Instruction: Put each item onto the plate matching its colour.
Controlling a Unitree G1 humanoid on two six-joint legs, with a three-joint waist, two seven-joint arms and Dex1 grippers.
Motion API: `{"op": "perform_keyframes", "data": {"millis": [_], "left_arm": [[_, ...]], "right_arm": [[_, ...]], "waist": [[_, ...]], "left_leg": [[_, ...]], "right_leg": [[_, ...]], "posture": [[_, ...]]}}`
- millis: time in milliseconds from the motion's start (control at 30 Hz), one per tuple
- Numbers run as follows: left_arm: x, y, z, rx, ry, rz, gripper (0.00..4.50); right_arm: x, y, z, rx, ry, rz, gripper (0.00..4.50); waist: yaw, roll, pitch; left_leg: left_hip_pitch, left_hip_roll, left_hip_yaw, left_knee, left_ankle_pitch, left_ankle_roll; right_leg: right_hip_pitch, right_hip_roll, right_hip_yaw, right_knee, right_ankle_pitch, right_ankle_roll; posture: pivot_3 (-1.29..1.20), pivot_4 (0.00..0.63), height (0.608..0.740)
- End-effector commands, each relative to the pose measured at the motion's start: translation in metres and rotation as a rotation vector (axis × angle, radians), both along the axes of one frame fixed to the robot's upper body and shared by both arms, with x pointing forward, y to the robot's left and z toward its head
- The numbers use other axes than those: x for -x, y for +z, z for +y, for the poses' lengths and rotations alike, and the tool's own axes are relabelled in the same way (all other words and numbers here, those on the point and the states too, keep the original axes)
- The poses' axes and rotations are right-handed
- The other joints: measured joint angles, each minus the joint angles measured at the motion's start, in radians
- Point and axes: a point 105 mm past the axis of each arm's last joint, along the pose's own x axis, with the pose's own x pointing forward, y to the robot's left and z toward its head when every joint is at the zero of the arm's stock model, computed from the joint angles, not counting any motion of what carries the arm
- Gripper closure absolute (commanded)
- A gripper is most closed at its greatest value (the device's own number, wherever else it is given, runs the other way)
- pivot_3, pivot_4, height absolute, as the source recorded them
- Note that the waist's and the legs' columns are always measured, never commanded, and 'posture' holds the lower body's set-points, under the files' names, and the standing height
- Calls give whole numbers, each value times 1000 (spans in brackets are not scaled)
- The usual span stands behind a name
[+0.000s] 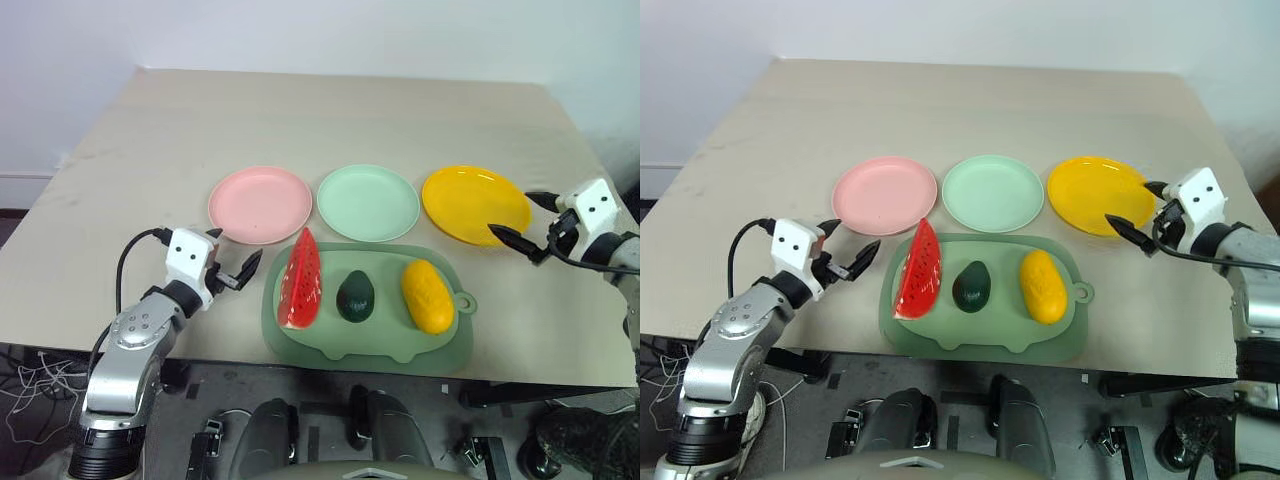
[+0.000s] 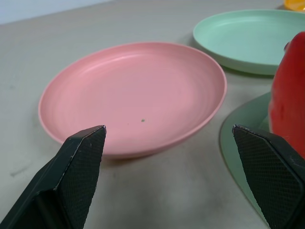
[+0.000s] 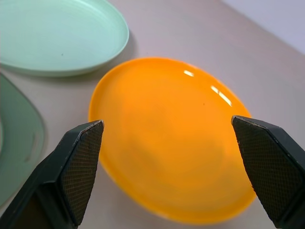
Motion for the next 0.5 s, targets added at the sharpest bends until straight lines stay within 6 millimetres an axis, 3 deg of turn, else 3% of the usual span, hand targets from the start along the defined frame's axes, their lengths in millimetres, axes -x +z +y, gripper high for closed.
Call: {"op": "perform_keyframes", "data": {"millis": [33, 267, 500], "left_arm": [[3, 16, -3, 5, 5, -70, 46], [4, 18, -1, 38, 24, -83, 46], [1, 11, -7, 28, -21, -59, 46]], "right_arm": [[-6, 12, -1, 7, 5, -49, 0], [-11, 19, 3, 17, 23, -67, 0], [5, 26, -8, 18, -5, -23, 0]], "waist": [[2, 0, 0], [1, 0, 0], [4, 0, 0]], "left_leg": [[0, 0, 0, 0, 0, 0], [0, 0, 0, 0, 0, 0], [0, 0, 0, 0, 0, 0]], "right_leg": [[0, 0, 0, 0, 0, 0], [0, 0, 0, 0, 0, 0], [0, -1, 0, 0, 0, 0]], "posture": [[0, 150, 740], [0, 150, 740], [0, 150, 740]]}}
